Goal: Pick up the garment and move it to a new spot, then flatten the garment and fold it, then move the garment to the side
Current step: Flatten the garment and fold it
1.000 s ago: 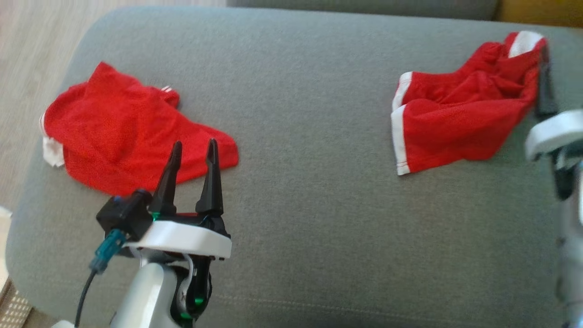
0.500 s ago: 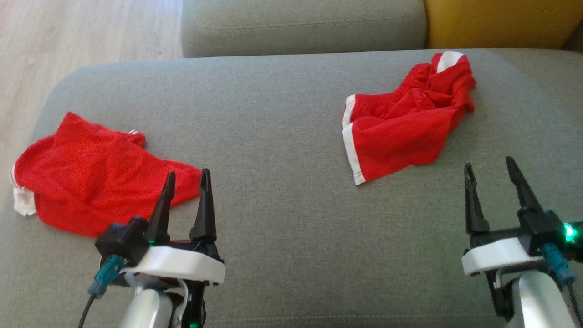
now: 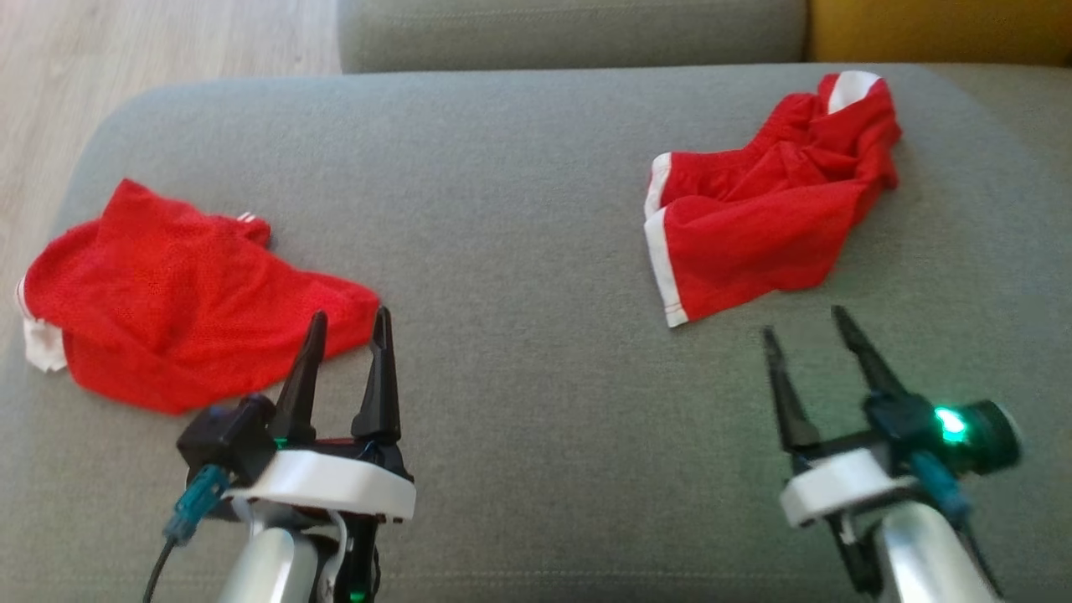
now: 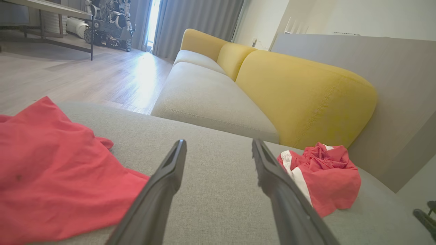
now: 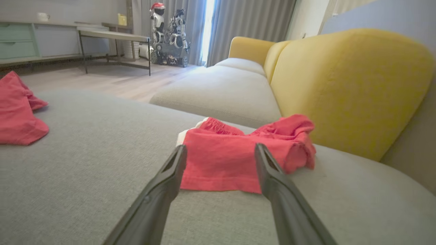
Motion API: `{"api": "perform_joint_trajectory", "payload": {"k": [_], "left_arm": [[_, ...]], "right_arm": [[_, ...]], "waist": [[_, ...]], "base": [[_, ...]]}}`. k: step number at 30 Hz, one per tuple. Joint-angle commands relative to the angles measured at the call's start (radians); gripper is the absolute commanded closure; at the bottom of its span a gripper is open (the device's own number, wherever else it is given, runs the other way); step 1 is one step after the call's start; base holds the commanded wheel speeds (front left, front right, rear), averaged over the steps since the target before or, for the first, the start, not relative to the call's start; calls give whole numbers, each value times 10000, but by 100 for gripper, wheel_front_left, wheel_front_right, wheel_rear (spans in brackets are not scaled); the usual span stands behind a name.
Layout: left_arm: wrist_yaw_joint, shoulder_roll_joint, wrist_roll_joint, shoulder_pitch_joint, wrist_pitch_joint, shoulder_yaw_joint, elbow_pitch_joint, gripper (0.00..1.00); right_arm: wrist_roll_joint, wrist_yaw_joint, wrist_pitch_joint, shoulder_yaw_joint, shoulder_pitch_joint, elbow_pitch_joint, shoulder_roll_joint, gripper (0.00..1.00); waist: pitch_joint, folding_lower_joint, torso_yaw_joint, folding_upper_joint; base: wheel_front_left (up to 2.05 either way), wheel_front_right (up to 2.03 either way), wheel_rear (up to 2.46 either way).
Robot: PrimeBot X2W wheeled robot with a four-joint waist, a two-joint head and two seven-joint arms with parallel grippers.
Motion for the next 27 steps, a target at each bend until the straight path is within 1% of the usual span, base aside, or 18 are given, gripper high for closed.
{"api": "perform_joint_trajectory", "payload": {"k": [1, 5, 6, 7, 9, 15, 18, 22, 27], "left_arm": [[-11, 14, 7, -558, -122, 336, -318, 0], [-3, 14, -107, -689, -122, 150, -301, 0], [3, 14, -127, -728, -122, 107, -293, 0], [3, 14, -127, -728, -122, 107, -293, 0], [18, 14, -173, -821, -122, 29, -280, 0], [67, 14, -289, -1044, -122, -105, -267, 0], [60, 14, -312, -1102, -122, -152, -266, 0], [81, 14, -347, -1176, -122, -207, -253, 0], [101, 14, -377, -1242, -122, -225, -272, 0]], "right_arm": [[-145, 73, 103, 461, -731, -53, -41, 0], [-480, 73, 398, 998, -1379, 960, -40, 0], [-577, 73, 459, 1078, -1548, 1240, -40, 0], [-577, 73, 459, 1078, -1548, 1240, -40, 0], [-697, 73, 555, 1125, -1868, 1778, -40, 0], [-1025, 73, 693, 862, -2657, 3151, -40, 0], [-1154, 73, 693, 563, -2949, 3657, -40, 0], [-1262, 73, 580, 259, -3221, 4188, -40, 0], [-1316, 73, 457, 126, -3458, 4669, -40, 0]], "waist": [[202, 0, 187, -1], [508, 0, 516, -1], [587, 0, 610, -1], [587, 0, 610, -1], [734, 0, 804, -1], [1079, 0, 1284, -1], [1234, 0, 1447, -1], [1349, 0, 1610, -1], [1441, 0, 1696, -1]], "base": [[0, 0, 0], [0, 0, 0], [0, 0, 0], [0, 0, 0], [0, 0, 0], [0, 0, 0], [0, 0, 0], [0, 0, 0], [0, 0, 0]]}}
